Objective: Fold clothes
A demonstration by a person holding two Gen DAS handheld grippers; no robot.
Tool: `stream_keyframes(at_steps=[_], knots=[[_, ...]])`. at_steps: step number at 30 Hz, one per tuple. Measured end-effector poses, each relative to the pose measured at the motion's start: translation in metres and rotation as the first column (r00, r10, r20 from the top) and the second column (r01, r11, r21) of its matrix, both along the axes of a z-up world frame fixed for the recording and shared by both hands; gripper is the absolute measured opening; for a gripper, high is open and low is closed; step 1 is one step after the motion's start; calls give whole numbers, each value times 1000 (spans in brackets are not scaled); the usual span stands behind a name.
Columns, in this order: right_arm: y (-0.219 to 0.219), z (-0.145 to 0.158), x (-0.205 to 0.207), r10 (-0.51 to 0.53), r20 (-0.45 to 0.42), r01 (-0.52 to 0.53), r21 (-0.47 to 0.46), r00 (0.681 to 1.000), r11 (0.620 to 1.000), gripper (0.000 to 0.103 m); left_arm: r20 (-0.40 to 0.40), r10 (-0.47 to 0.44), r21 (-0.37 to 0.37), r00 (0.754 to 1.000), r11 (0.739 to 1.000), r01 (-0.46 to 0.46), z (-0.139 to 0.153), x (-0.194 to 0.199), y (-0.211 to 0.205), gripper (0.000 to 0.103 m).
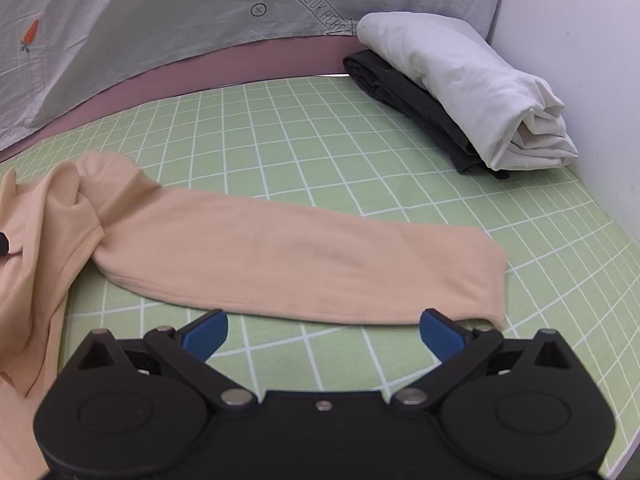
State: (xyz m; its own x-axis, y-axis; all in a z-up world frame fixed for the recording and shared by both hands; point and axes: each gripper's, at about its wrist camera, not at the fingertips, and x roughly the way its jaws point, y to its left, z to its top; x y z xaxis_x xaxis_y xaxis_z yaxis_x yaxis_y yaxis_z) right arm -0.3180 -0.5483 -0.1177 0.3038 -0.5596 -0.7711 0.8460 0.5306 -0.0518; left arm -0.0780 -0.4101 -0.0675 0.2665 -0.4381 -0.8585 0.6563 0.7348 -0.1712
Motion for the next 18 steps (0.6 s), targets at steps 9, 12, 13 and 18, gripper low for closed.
stream_keyframes(at_steps=[9, 12, 13, 18], knots=[[-27, -14, 5, -79, -27, 80, 36, 997, 996, 103, -37, -109, 36, 993, 993, 110, -18, -11, -37, 65], [-24, -15, 4, -85, -31, 87, 47, 996, 995, 103, -120, -72, 10, 990, 997, 73, -28, -2, -29, 16], [-21, -15, 3, -86, -34, 87, 45, 996, 995, 103, -142, -56, -4, 988, 998, 56, -29, 1, -24, 11], [-6, -11, 0, -86, -41, 88, 39, 995, 995, 103, -225, 20, -121, 974, 991, -49, -19, 12, 10, 9]])
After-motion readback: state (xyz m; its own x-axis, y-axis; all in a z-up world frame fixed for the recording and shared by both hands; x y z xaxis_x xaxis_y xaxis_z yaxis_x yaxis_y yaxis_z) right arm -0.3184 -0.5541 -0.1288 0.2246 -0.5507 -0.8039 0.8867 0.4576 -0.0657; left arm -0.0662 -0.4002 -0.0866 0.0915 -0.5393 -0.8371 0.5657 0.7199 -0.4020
